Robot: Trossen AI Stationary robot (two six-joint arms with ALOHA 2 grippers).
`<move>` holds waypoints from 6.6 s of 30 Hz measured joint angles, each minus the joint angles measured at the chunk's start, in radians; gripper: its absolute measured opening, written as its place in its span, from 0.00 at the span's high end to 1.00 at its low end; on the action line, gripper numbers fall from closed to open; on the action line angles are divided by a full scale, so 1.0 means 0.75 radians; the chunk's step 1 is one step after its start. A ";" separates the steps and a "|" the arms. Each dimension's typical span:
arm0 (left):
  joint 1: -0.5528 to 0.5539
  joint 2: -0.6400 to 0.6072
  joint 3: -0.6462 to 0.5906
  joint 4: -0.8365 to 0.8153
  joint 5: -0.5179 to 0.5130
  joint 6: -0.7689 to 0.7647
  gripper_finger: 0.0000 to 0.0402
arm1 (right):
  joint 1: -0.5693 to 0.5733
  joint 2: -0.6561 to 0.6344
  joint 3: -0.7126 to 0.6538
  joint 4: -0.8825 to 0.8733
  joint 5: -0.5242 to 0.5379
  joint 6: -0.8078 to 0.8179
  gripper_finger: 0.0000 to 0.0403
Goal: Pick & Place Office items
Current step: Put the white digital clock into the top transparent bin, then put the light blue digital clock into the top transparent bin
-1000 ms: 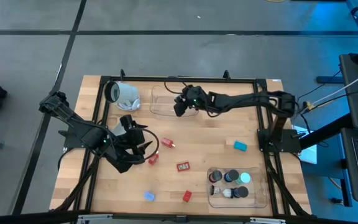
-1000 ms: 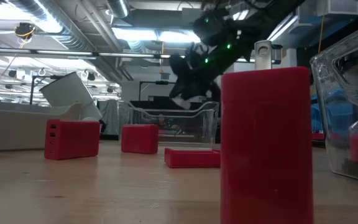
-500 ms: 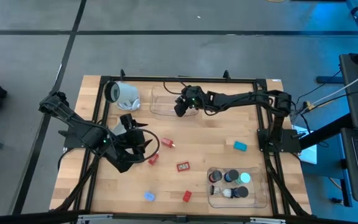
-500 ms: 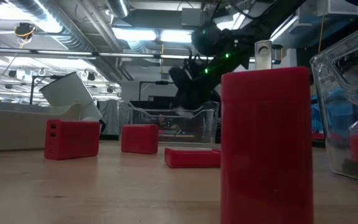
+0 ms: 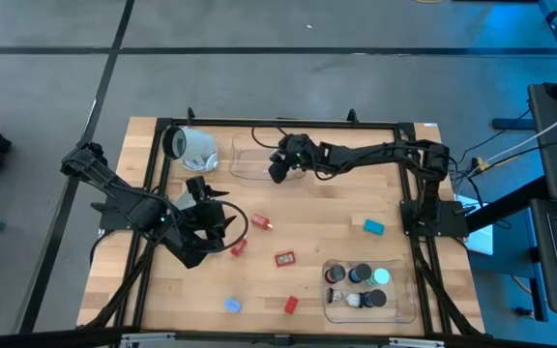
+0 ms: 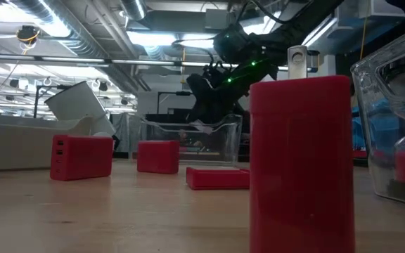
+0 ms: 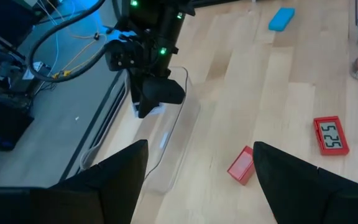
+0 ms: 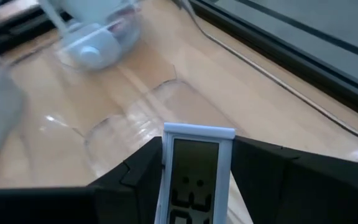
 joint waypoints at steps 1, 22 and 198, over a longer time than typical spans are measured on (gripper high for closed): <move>-0.001 0.000 0.000 0.000 0.000 0.000 0.28 | 0.000 0.000 0.010 0.000 -0.019 0.000 0.59; 0.000 0.001 0.000 -0.069 -0.001 -0.050 0.28 | 0.012 0.185 0.197 0.099 -0.088 -0.185 0.59; 0.138 0.001 0.000 -0.140 0.037 -0.037 0.28 | 0.563 -0.725 -0.659 -1.255 -0.156 0.459 0.62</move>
